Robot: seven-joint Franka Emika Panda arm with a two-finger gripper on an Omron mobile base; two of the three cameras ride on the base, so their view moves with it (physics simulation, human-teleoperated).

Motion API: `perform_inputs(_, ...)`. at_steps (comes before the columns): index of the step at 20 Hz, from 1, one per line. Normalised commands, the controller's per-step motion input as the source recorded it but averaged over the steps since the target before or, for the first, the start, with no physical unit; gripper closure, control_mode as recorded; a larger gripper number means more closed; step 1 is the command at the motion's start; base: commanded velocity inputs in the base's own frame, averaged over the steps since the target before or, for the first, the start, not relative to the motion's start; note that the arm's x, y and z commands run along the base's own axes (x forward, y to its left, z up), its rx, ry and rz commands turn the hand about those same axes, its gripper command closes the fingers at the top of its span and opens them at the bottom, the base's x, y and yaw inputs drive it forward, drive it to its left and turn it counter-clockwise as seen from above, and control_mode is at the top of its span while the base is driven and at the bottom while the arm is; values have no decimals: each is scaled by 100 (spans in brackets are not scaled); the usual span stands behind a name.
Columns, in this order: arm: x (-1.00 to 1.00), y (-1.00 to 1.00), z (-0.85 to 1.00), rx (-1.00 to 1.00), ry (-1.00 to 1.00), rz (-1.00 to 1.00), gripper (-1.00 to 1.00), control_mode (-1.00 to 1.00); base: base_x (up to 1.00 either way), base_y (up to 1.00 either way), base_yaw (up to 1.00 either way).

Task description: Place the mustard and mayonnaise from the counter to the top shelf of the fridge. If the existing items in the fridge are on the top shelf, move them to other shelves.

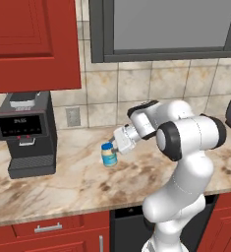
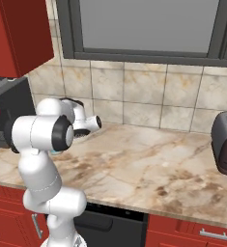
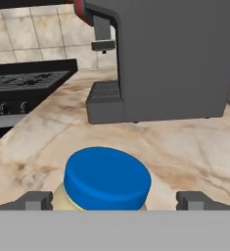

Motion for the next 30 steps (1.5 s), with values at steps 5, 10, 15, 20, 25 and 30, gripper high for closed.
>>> perform_inputs(5, -13, -6, 0, 0, 0, 0, -100, -100, 0, 0, 0)
perform_inputs(10, 0, 10, 0, 0, 3, 0, -100, -100, 0, 0, 0)
perform_inputs(15, -5, 11, -6, 0, 7, 0, -100, -100, 0, 0, 0)
perform_inputs(20, -5, 0, -7, 0, 1, 0, -100, -100, 0, 0, 0)
perform_inputs(25, 0, 0, 0, 0, 0, 0, 100, -100, 0, 0, 0)
perform_inputs(30, -8, 0, 13, 0, 0, 0, 100, -100, 0, 0, 0)
